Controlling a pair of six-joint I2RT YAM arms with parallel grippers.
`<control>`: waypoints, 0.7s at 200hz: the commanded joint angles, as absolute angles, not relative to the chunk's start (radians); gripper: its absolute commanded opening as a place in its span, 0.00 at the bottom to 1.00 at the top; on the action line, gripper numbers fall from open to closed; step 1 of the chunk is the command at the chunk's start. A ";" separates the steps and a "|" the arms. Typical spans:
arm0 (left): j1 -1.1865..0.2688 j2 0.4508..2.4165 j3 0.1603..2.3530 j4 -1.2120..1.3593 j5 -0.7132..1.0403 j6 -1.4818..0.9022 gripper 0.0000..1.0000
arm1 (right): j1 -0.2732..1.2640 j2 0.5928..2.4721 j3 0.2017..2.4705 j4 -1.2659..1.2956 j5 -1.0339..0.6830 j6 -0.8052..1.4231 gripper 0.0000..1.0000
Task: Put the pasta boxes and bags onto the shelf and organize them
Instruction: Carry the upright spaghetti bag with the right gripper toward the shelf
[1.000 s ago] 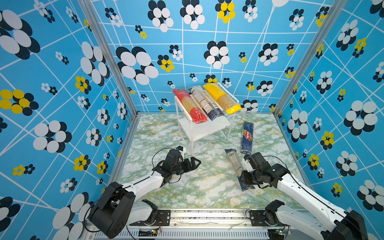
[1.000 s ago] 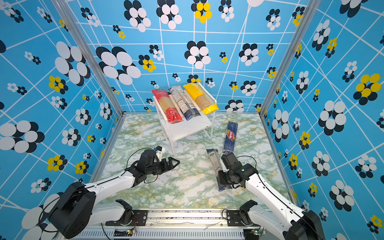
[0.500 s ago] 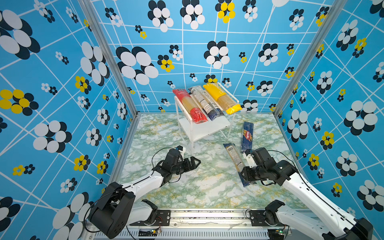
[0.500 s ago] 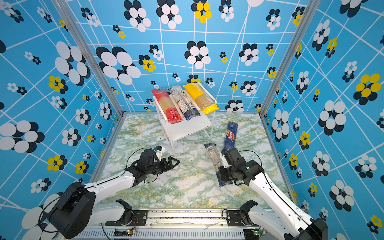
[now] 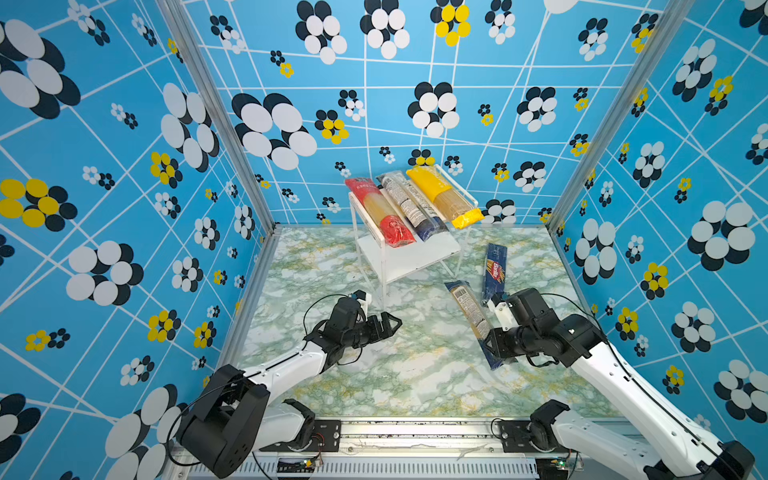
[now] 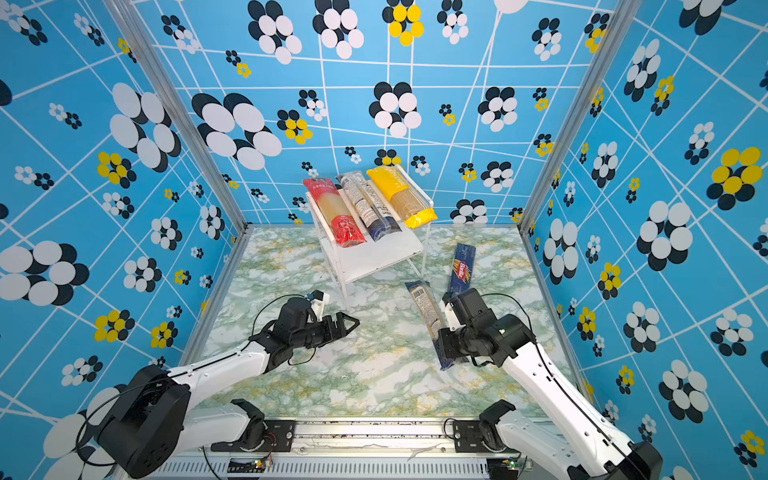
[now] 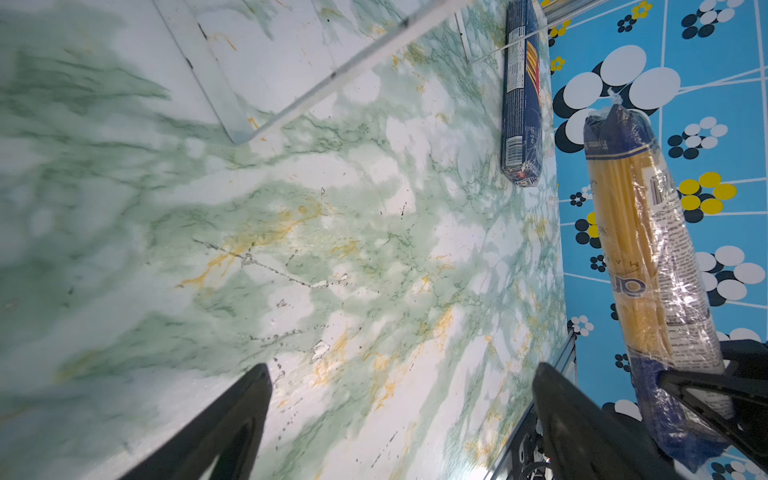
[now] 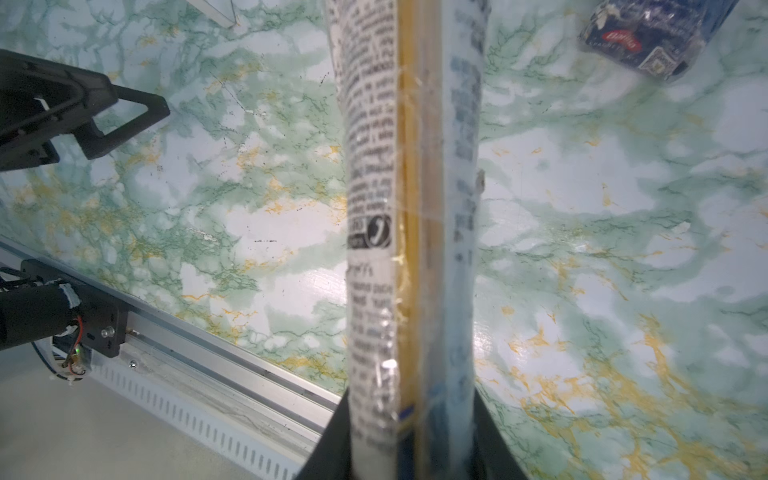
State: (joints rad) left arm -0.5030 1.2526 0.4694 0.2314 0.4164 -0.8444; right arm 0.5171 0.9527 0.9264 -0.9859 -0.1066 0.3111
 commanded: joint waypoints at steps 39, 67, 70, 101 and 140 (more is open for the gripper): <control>-0.494 1.225 0.498 0.203 0.428 -0.828 0.99 | 0.528 0.931 1.016 -0.878 -0.102 0.237 0.00; -0.494 1.220 0.497 0.199 0.424 -0.829 0.99 | 0.535 0.923 1.018 -0.849 -0.085 0.216 0.00; -0.494 1.220 0.497 0.197 0.425 -0.828 0.99 | 0.537 0.921 1.018 -0.848 -0.083 0.215 0.00; -0.493 1.218 0.497 0.198 0.423 -0.831 0.99 | 0.553 0.919 1.029 -0.822 -0.075 0.216 0.00; -0.494 1.217 0.493 0.197 0.423 -0.832 0.99 | 0.553 0.934 1.025 -0.751 -0.167 0.264 0.00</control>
State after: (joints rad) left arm -0.5030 1.2392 0.4736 0.2092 0.4160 -0.8444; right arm 0.5468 0.9527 0.9607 -0.9264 -0.1032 0.2489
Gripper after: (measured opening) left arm 0.991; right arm 0.315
